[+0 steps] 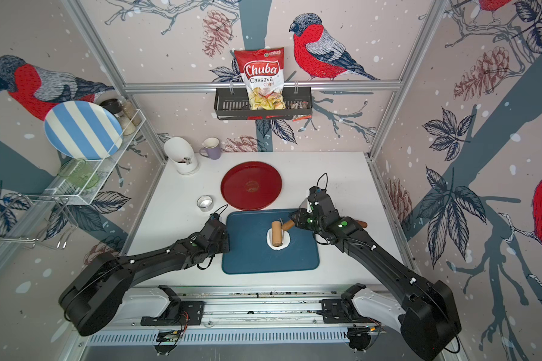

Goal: Roll out the dumpling wrappers from the dough
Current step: Flatten out the dough on the work surface.

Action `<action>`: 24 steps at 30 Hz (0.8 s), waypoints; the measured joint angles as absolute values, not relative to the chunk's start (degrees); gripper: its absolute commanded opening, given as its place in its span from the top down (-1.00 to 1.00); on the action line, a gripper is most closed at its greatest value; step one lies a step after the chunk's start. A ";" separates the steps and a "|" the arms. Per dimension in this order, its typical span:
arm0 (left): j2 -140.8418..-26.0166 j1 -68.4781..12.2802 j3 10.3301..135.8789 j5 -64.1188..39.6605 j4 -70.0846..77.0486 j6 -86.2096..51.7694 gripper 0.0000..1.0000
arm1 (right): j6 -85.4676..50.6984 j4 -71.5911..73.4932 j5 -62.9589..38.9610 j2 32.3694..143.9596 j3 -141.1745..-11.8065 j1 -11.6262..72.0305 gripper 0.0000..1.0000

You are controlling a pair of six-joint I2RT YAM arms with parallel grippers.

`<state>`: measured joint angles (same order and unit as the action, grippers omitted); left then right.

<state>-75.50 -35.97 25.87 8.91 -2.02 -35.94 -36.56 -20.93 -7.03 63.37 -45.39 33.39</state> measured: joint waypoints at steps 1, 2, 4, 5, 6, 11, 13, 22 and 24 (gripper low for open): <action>-75.66 -35.97 25.96 8.84 -1.96 -35.92 1.00 | -36.56 -20.75 -7.22 63.40 -44.95 33.34 1.00; -75.79 -35.97 26.06 8.82 -1.93 -35.90 1.00 | -36.56 -20.49 -7.31 63.46 -44.49 33.30 1.00; -75.92 -35.97 26.17 8.80 -1.96 -35.77 1.00 | -36.56 -19.88 -7.44 63.75 -43.99 33.17 1.00; -75.96 -35.99 26.20 8.80 -1.93 -35.75 1.00 | -36.56 -19.64 -7.49 63.94 -43.81 33.04 1.00; -75.99 -36.01 26.22 8.80 -1.93 -35.75 1.00 | -36.53 -19.38 -7.49 64.18 -43.72 32.97 1.00; -76.01 -36.05 26.24 8.82 -1.91 -35.73 1.00 | -36.51 -18.17 -7.49 64.75 -42.59 32.84 1.00; -76.03 -36.07 26.24 8.82 -1.91 -35.70 1.00 | -36.53 -17.28 -7.62 64.99 -42.15 32.82 1.00; -76.31 -36.23 26.33 8.95 -1.89 -35.70 1.00 | -36.53 -13.98 -7.38 66.65 -41.67 34.94 1.00; -76.53 -36.32 26.46 9.06 -1.96 -35.62 1.00 | -36.51 -14.00 -6.15 67.16 -42.17 36.21 1.00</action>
<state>-76.53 -36.32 26.46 9.06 -1.96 -35.62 -36.51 -14.00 -6.15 67.16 -42.17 36.21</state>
